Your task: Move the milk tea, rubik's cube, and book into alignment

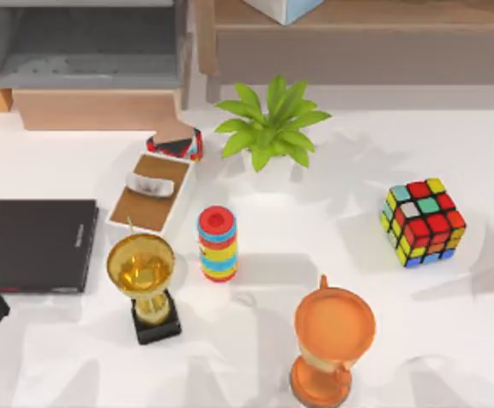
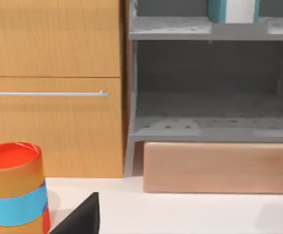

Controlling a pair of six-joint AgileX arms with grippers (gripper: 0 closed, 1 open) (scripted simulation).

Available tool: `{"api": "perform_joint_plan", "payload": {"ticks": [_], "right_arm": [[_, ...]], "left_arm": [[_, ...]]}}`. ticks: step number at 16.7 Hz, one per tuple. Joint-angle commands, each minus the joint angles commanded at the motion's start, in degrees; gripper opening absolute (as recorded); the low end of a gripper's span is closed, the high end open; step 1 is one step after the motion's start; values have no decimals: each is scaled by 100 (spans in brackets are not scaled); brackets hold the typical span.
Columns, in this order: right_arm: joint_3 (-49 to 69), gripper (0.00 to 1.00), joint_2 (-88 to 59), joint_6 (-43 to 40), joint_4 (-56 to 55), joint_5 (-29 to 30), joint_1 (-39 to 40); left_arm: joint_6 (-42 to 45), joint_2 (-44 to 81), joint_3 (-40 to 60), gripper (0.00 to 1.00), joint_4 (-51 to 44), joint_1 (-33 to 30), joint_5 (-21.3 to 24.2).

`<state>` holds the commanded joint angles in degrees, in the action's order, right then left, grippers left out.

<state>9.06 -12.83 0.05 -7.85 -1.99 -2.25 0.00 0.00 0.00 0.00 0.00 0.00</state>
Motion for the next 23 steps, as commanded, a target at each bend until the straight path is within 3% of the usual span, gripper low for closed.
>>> {"api": "perform_joint_plan", "payload": {"ticks": [14, 18, 23], "right_arm": [[4008, 100, -7968, 27, -3473, -862, -1008], [4613, 100, -9012, 26, -3998, -986, -1164], [4705, 100, -9166, 26, -4079, -1006, -1187]], "left_arm": [[0, 0, 0, 100, 0, 0, 0], [0, 0, 0, 100, 0, 0, 0], [0, 0, 0, 100, 0, 0, 0]]}}
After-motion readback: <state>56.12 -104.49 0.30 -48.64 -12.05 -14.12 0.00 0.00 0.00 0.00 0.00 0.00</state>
